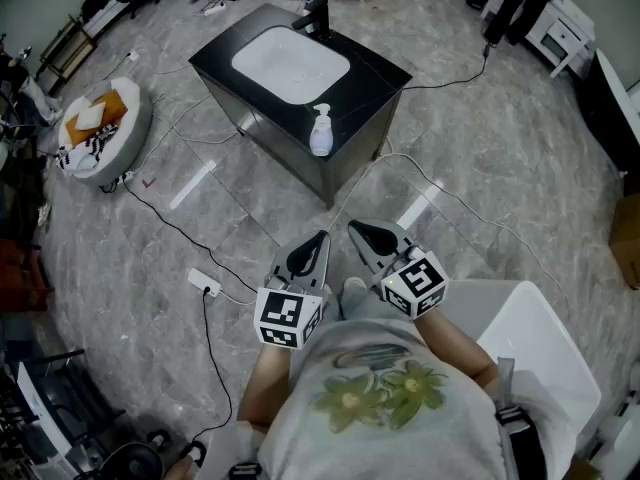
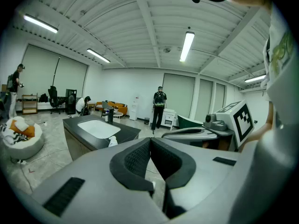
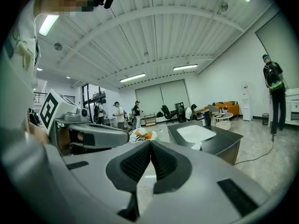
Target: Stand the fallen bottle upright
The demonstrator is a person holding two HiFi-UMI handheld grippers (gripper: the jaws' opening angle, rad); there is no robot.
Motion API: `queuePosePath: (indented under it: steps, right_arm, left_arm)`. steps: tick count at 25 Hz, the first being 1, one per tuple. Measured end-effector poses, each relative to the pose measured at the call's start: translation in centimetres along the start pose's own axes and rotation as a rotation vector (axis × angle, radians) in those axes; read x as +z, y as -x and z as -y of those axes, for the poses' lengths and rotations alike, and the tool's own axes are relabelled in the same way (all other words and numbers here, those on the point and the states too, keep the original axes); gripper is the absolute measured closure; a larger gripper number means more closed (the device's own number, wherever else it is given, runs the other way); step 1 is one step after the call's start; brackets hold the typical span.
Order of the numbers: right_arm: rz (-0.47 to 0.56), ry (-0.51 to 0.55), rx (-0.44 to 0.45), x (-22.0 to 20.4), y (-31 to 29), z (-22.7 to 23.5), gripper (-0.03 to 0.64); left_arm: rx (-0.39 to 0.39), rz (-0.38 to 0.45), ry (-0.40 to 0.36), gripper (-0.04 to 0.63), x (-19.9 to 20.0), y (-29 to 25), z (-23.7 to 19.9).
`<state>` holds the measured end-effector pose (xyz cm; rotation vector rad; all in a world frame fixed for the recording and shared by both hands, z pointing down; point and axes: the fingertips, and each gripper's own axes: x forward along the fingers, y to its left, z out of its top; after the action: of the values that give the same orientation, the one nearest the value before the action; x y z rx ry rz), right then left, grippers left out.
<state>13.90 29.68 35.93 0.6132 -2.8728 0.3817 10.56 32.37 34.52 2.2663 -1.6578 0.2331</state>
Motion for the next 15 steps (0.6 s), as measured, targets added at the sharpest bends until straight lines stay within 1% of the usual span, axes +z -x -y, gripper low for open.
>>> queuePosePath:
  steps: [7, 15]
  right_arm:
    - [0.008, -0.008, -0.001, 0.5, 0.8, 1.6, 0.575]
    - [0.011, -0.025, 0.017, -1.0, 1.8, 4.1, 0.574]
  left_arm:
    - [-0.008, -0.008, 0.002, 0.577, 0.4, -1.8, 1.3]
    - [0.014, 0.001, 0.001, 0.577, -0.1, -3.7, 2.4]
